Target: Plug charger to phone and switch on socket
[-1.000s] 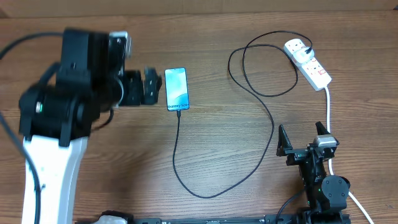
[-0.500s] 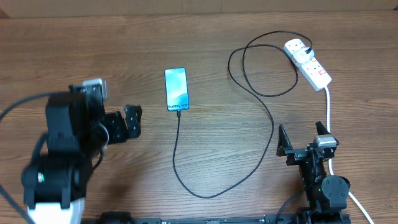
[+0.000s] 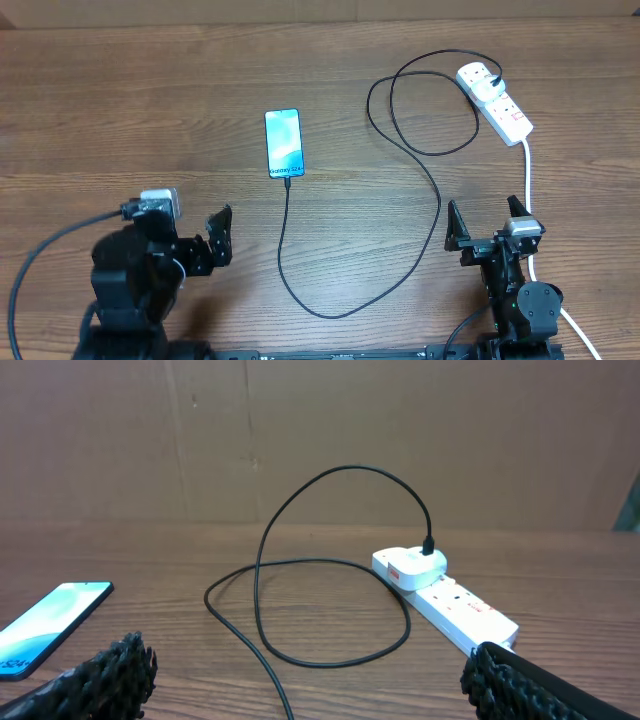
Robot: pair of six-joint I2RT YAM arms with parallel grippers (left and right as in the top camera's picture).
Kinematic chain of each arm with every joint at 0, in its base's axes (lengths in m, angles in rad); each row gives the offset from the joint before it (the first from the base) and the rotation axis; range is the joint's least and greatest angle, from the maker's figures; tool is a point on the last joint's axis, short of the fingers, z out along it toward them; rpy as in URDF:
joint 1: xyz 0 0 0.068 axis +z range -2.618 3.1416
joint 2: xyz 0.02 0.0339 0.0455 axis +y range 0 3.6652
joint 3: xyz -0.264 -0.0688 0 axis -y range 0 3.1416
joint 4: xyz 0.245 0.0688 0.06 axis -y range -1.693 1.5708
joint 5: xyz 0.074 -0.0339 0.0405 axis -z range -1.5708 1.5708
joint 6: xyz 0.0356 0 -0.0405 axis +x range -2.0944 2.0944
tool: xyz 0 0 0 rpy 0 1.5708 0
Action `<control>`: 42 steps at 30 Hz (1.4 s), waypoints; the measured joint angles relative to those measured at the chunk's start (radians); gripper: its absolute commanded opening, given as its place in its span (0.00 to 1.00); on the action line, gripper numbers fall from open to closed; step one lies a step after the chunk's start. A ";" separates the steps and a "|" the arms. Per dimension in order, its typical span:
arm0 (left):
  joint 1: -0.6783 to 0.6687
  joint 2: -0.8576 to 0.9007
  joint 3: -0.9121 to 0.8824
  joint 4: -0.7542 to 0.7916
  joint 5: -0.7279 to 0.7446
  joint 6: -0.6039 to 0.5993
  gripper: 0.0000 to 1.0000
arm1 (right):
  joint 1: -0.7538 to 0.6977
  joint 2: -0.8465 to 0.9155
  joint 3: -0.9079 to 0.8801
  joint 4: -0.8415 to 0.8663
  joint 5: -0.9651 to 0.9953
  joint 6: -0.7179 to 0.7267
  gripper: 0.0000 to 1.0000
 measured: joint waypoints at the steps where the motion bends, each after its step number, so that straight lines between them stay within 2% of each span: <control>1: 0.000 -0.020 -0.026 0.024 0.000 0.000 1.00 | 0.000 0.000 0.000 0.000 0.000 0.000 1.00; 6: 0.000 -0.082 -0.132 0.124 0.000 0.000 1.00 | 0.000 0.000 0.000 0.000 0.000 0.000 1.00; 15: 0.000 -0.233 -0.243 0.162 0.000 0.019 1.00 | 0.000 0.000 0.000 -0.001 0.000 0.000 1.00; 26: 0.000 -0.406 -0.444 0.422 0.036 0.025 1.00 | 0.000 0.000 0.000 0.000 0.000 0.000 1.00; 32: 0.000 -0.506 -0.531 0.480 0.042 0.014 1.00 | 0.000 0.000 0.000 0.000 0.000 0.000 1.00; 37: 0.000 -0.518 -0.552 0.536 0.035 0.006 1.00 | 0.000 0.000 0.000 0.000 0.000 0.000 1.00; 42: 0.000 -0.520 -0.588 0.673 0.010 -0.002 1.00 | 0.000 0.000 0.000 0.000 0.000 0.000 1.00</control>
